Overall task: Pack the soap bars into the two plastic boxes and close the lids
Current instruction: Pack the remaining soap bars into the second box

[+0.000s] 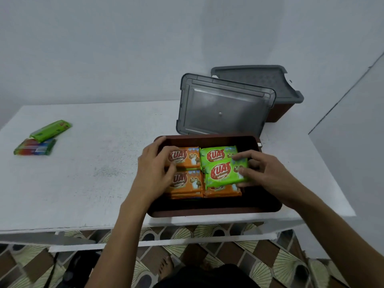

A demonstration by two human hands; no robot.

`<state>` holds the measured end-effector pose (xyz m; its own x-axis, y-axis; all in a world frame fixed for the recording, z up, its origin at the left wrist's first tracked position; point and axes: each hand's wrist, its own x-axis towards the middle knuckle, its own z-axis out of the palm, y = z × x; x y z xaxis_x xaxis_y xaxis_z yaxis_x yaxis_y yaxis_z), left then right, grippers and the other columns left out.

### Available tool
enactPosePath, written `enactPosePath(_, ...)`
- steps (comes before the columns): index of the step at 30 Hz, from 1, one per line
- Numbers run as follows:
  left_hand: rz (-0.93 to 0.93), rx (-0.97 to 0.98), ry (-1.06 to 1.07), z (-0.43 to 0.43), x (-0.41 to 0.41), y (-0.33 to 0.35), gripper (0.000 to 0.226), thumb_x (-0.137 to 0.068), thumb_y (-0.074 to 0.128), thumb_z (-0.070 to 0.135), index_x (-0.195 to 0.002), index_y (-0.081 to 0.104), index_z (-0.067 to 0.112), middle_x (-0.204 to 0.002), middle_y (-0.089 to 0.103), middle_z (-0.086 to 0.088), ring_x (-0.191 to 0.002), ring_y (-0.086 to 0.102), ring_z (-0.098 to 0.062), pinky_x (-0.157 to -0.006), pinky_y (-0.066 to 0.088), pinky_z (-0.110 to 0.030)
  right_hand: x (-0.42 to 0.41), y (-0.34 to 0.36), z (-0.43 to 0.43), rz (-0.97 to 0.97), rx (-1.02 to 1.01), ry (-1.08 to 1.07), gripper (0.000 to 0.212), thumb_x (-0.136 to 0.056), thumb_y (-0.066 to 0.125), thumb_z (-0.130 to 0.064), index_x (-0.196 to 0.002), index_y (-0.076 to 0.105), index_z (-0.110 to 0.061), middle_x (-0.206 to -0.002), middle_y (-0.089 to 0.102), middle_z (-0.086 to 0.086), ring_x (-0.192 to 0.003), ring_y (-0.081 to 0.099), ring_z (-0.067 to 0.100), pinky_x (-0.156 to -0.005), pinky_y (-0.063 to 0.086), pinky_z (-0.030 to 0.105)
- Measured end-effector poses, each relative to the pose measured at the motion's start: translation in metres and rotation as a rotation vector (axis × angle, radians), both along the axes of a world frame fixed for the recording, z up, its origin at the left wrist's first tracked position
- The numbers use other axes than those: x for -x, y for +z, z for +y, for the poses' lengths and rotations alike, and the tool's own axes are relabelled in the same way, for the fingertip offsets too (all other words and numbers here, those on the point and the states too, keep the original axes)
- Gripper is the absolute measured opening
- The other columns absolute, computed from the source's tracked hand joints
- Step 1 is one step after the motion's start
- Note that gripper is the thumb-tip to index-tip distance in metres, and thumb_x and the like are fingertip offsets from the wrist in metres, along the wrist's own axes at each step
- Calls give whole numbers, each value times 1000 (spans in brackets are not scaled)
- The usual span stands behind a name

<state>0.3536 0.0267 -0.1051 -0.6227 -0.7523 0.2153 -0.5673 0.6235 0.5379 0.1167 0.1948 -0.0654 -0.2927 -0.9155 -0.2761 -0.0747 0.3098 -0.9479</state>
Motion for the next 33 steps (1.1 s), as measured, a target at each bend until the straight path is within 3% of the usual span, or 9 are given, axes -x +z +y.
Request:
enactPosePath(5, -37, 18, 52, -2, -1, -12, 33, -92, 59, 22, -124, 57, 25, -153, 32, -3, -138, 29, -24, -109, 30, -52, -4, -13, -2, 9, -93, 56, 29, -92, 56, 4, -109, 62, -19, -116, 65, 8, -103, 69, 20, -78, 61, 39)
enactPosePath(9, -24, 14, 57, -1, -2, -11, 33, -92, 59, 21, -124, 57, 24, -153, 32, -3, -138, 28, -23, -110, 30, -49, -8, -23, -10, 130, -144, 58, 25, -93, 56, -1, -109, 61, -19, -123, 60, 11, -107, 66, 23, -77, 62, 38)
enactPosePath(13, -37, 22, 64, -2, -2, -12, 33, -91, 60, 21, -124, 57, 23, -153, 33, -4, -138, 28, -24, -109, 31, -49, -12, -31, -13, 627, -228, 125, 23, -97, 56, -16, -118, 55, -24, -124, 58, 7, -93, 61, 15, -59, 54, 14)
enactPosePath(15, -51, 23, 74, -2, -1, -13, 33, -91, 60, 23, -124, 57, 24, -153, 33, -4, -138, 28, -24, -109, 30, -49, -14, -35, -15, 846, -269, 180, 26, -98, 53, -21, -124, 52, -25, -125, 59, 10, -89, 60, 17, -62, 53, 20)
enactPosePath(18, -53, 27, 77, -2, 0, -14, 32, -91, 59, 23, -124, 58, 23, -153, 33, -4, -138, 28, -24, -110, 29, -47, -18, -35, -16, 941, -313, 251, 27, -100, 47, -24, -126, 50, -26, -124, 58, 13, -94, 63, 24, -76, 58, 37)
enactPosePath(21, -32, 34, 66, -3, -1, -15, 32, -92, 59, 24, -124, 58, 22, -153, 33, -4, -138, 28, -24, -110, 30, -47, -20, -29, -19, 1008, -330, 272, 29, -100, 47, -31, -128, 49, -26, -124, 59, 10, -96, 63, 25, -78, 56, 35)
enactPosePath(25, 31, 11, 26, -6, -10, -17, 32, -93, 51, 33, -123, 59, 25, -152, 33, -3, -137, 29, -22, -108, 31, -41, -32, -18, -37, 1190, -197, 160, 30, -97, 48, -39, -119, 58, -22, -112, 64, 6, -95, 62, 23, -74, 51, 32)
enactPosePath(28, 109, -53, 5, -13, -24, -19, 33, -94, 47, 38, -123, 59, 29, -151, 35, 2, -137, 29, -17, -107, 29, -33, -45, -11, -67, 1165, -21, 80, 27, -95, 51, -37, -117, 58, -23, -104, 64, 2, -94, 62, 23, -67, 41, 29)
enactPosePath(33, 167, -156, 91, -44, -71, -22, 36, -98, 49, 39, -134, 52, 33, -146, 43, 9, -135, 37, -6, -107, 30, -25, -84, -4, -146, 1005, 233, 202, 34, -94, 55, -32, -126, 56, -20, -114, 65, 5, -105, 61, 21, -92, 49, 35)
